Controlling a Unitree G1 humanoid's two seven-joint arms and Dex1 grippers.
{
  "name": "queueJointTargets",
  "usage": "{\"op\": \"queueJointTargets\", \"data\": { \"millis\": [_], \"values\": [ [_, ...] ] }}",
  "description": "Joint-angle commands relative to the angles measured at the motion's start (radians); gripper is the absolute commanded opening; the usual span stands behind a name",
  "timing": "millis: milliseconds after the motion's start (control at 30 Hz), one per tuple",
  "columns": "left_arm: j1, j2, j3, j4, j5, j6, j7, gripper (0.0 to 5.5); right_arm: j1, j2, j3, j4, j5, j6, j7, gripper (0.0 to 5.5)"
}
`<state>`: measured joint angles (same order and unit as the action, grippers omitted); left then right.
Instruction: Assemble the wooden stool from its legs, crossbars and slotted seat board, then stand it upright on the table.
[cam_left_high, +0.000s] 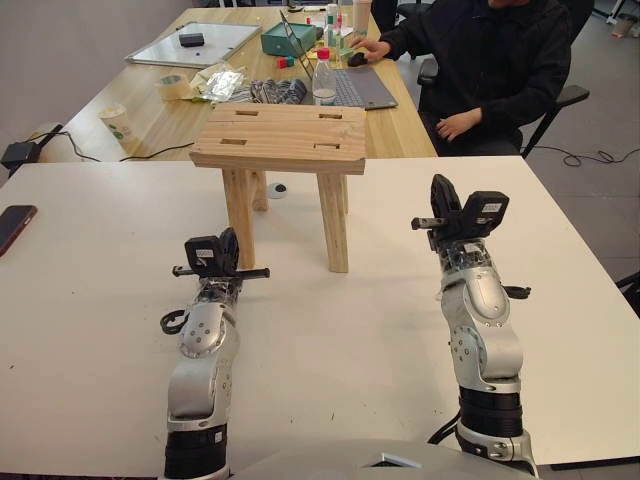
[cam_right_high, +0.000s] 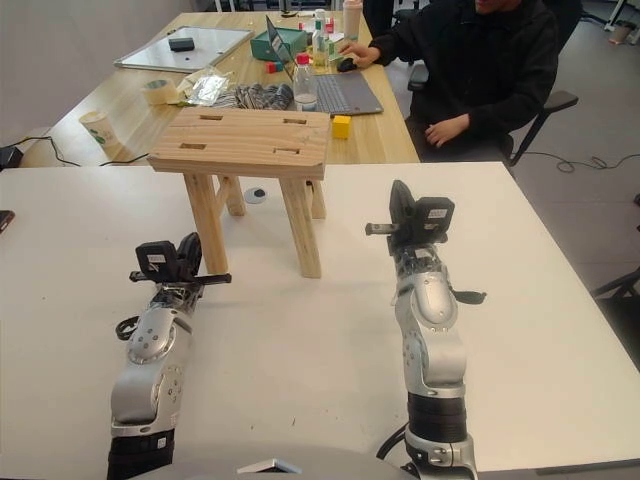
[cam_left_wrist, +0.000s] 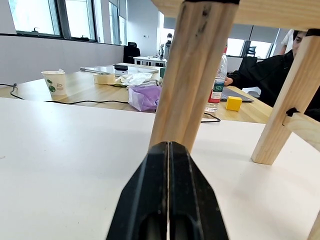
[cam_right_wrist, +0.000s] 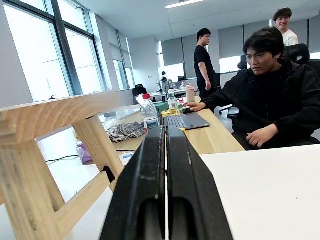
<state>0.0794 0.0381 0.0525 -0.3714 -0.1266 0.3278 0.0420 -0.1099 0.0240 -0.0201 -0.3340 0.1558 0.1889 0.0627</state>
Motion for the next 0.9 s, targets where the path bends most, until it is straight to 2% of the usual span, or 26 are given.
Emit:
{"op": "queueJointTargets", "data": {
  "millis": [33,300,433,900],
  "values": [
    [-0.002,-0.003,-0.036,-0.024,0.008,0.043,-0.014,0.0,-0.012,-0.025,0.008,-0.013,-0.011,0.01,0.011,0.03],
    [-0.012,-0.027,-0.045,-0.011,0.044,-0.009,0.005,0.0,-0.016,-0.036,-0.002,0.023,-0.011,-0.007,0.028,0.03],
    [-0.053,0.005,-0.064,-0.014,0.09,-0.023,-0.001,0.0,-0.028,-0.044,-0.012,0.024,-0.009,-0.015,0.022,0.03],
    [-0.059,-0.024,-0.043,-0.132,0.239,0.019,0.106,0.0,-0.068,-0.095,-0.03,0.01,0.002,0.006,0.053,0.03]
  ]
}}
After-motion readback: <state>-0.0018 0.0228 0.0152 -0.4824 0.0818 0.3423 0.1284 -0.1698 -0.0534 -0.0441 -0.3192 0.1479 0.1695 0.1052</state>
